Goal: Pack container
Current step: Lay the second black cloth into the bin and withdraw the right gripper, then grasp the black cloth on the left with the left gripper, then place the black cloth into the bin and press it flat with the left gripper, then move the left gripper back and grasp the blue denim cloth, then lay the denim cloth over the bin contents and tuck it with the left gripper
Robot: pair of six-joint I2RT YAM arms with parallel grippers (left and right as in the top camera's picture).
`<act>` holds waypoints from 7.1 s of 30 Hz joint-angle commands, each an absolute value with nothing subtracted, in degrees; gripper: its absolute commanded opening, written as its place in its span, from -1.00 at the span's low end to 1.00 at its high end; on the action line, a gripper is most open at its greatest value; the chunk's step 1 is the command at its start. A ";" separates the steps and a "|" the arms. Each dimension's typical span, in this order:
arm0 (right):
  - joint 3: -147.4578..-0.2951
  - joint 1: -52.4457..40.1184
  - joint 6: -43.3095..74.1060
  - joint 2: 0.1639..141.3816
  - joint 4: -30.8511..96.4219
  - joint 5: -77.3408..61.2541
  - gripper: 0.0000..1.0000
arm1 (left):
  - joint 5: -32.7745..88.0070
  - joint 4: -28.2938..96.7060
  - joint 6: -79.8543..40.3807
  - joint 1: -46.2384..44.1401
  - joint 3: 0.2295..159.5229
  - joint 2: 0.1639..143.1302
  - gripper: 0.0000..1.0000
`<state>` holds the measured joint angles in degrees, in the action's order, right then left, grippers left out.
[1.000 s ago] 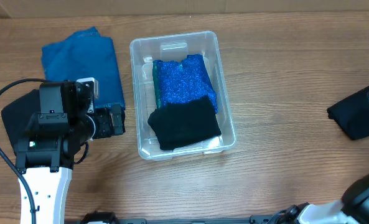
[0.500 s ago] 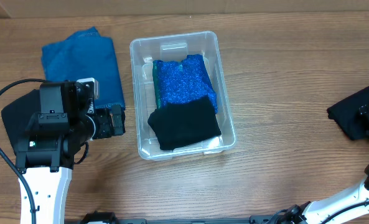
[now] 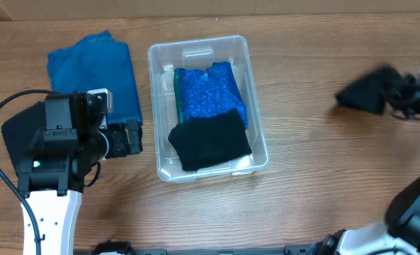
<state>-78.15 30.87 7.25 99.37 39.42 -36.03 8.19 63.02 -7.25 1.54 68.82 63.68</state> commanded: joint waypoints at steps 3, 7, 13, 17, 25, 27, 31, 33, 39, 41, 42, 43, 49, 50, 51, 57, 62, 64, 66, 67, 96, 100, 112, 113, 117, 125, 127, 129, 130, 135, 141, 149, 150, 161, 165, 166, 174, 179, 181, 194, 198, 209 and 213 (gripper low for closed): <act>-85.49 1.34 -18.24 88.33 50.19 -28.99 -0.92 | 8.60 63.24 -6.39 1.85 69.95 63.77 1.00; -86.28 -22.87 -33.39 87.99 54.30 -14.72 -0.92 | 8.58 63.61 -6.39 1.85 69.97 63.77 1.00; -85.73 -37.71 -55.99 88.75 63.29 -12.69 -0.92 | 8.60 63.59 -6.42 1.85 69.95 63.77 1.00; -85.71 -38.94 -55.99 90.80 63.86 -12.69 -0.92 | 8.60 63.66 -6.39 1.85 69.95 63.77 1.00; -85.56 -38.94 -58.30 97.41 64.88 -12.32 -0.92 | 8.58 63.61 -6.39 1.85 69.95 63.77 1.00; -85.56 -37.76 -50.41 99.20 56.86 -3.14 1.00 | 8.60 63.64 -6.39 1.85 69.95 63.77 1.00; -85.65 -35.27 -23.83 98.13 41.58 28.71 1.00 | 8.60 63.68 -6.39 1.85 69.95 63.77 1.00; -85.65 -35.27 -23.31 95.55 41.39 29.54 1.00 | 8.60 63.66 -6.39 1.85 69.95 63.77 1.00; -85.65 -26.26 7.57 83.57 48.03 23.92 1.00 | 6.81 65.45 -7.11 2.15 70.04 63.70 1.00; -85.62 -16.34 9.04 81.17 55.79 9.67 1.00 | 2.09 67.70 -10.46 4.93 71.50 63.61 1.00; -85.62 -12.97 9.06 81.06 58.67 6.63 1.00 | 1.04 68.60 -12.01 6.35 72.36 63.61 1.00; -85.58 -8.73 9.08 81.14 61.78 2.63 1.00 | -0.51 69.93 -14.61 9.13 73.87 63.61 1.00; -85.56 -0.25 10.52 81.23 64.64 -5.26 1.00 | 4.69 65.34 -19.64 41.34 76.62 68.62 1.00; -85.56 -0.30 10.52 81.23 64.64 -5.26 1.00 | 4.99 64.20 -21.15 44.31 76.62 70.94 1.00; -85.56 -0.30 10.52 81.23 64.66 -5.26 1.00 | 7.53 61.47 -21.43 48.10 76.62 75.70 1.00; -85.56 -0.30 10.50 83.74 64.64 -5.21 1.00 | 8.97 50.00 -9.17 51.09 76.64 97.49 1.00; -85.56 -0.30 10.48 86.94 64.38 -4.56 1.00 | 9.26 44.14 -3.55 51.16 76.62 106.69 1.00; -85.56 -0.30 10.50 86.94 64.03 -3.68 1.00 | 9.91 42.50 -2.68 51.13 76.62 109.12 1.00; -85.56 -0.30 10.48 86.94 64.03 -3.51 1.00 | 9.91 41.71 -2.52 51.27 76.62 110.83 1.00; -85.56 -0.30 10.48 86.94 64.05 -3.49 1.00 | 9.85 41.54 -2.55 51.35 76.62 111.94 1.00; -85.56 -0.30 10.48 86.94 64.77 -3.07 1.00 | 43.94 47.42 -3.95 14.96 76.64 68.82 -0.92; -85.56 -0.30 10.48 86.96 64.84 -2.98 1.00 | 37.19 48.90 22.04 -9.28 76.64 72.73 -0.92; -85.56 -0.30 10.50 86.98 64.84 -1.54 1.00 | 23.35 53.19 37.30 -24.05 76.64 88.18 -0.92; -85.56 -0.30 10.48 86.98 64.84 -1.52 1.00 | 23.35 55.29 37.32 -24.01 76.64 88.18 -0.92; -85.54 -0.30 10.48 86.98 64.84 -1.52 1.00 | 23.38 59.66 37.34 -24.12 76.53 89.49 -0.92; -85.52 -0.30 10.48 86.98 64.90 -1.54 1.00 | 17.65 56.25 33.69 -24.29 76.58 96.97 1.00; -85.52 -0.30 10.50 86.98 64.93 -1.54 1.00 | 2.35 50.85 21.02 -24.29 78.56 96.55 1.00; -85.52 -0.30 10.50 86.98 65.01 -1.54 1.00 | -3.46 50.46 14.74 -24.51 83.79 95.68 1.00; -85.52 -0.30 10.48 86.98 65.01 -1.54 1.00 | -3.42 50.63 13.67 -24.80 87.07 94.74 1.00; -85.52 -0.30 10.50 86.98 64.97 -1.54 1.00 | 9.45 55.57 10.76 -27.05 90.94 90.63 0.79; -85.52 -0.30 10.50 86.98 64.88 -1.54 1.00 | 10.28 71.11 3.62 -28.18 88.88 90.63 -0.92; -85.52 -0.30 10.50 86.98 65.17 -1.58 1.00 | 8.40 44.53 -1.13 -25.91 66.57 101.23 -0.92; -85.52 -0.30 10.50 86.98 65.32 -1.58 1.00 | 8.54 43.79 -1.54 -24.62 67.11 105.45 -0.92; -85.52 -0.30 10.50 86.98 65.73 -1.56 1.00 | 3.60 57.14 -1.13 -24.64 78.72 92.05 -0.56; -85.52 -0.30 10.50 86.98 65.69 -1.56 1.00 | -0.86 60.45 -6.74 -20.05 81.34 79.00 1.00; -85.52 -0.30 10.50 86.98 65.67 -1.56 1.00 | -0.89 60.42 -6.90 -17.54 81.34 76.97 1.00; -85.52 -0.30 10.50 86.98 65.65 -1.56 1.00 | 5.26 52.93 -7.70 14.20 81.21 85.60 1.00; -85.52 -0.30 10.48 86.98 65.67 -1.56 1.00 | 20.60 38.13 -5.74 29.63 81.23 102.98 1.00; -85.52 -0.30 10.46 86.98 65.71 -1.56 1.00 | 24.51 33.17 -5.78 32.51 81.23 108.40 1.00; -85.52 -0.30 10.07 86.98 66.35 -1.56 1.00 | 52.73 15.59 -11.81 31.00 81.62 130.26 -0.53; -85.52 -0.30 10.04 86.98 66.61 -1.58 1.00 | 58.33 18.44 -11.88 29.80 81.87 125.80 -0.92; -85.52 -0.25 10.09 86.98 67.46 -1.58 1.00 | 48.97 33.43 -12.53 18.61 81.87 70.57 -0.92; -85.52 -0.25 10.35 86.98 67.46 -1.63 1.00 | 33.08 36.29 -15.86 -2.57 81.87 64.31 -0.92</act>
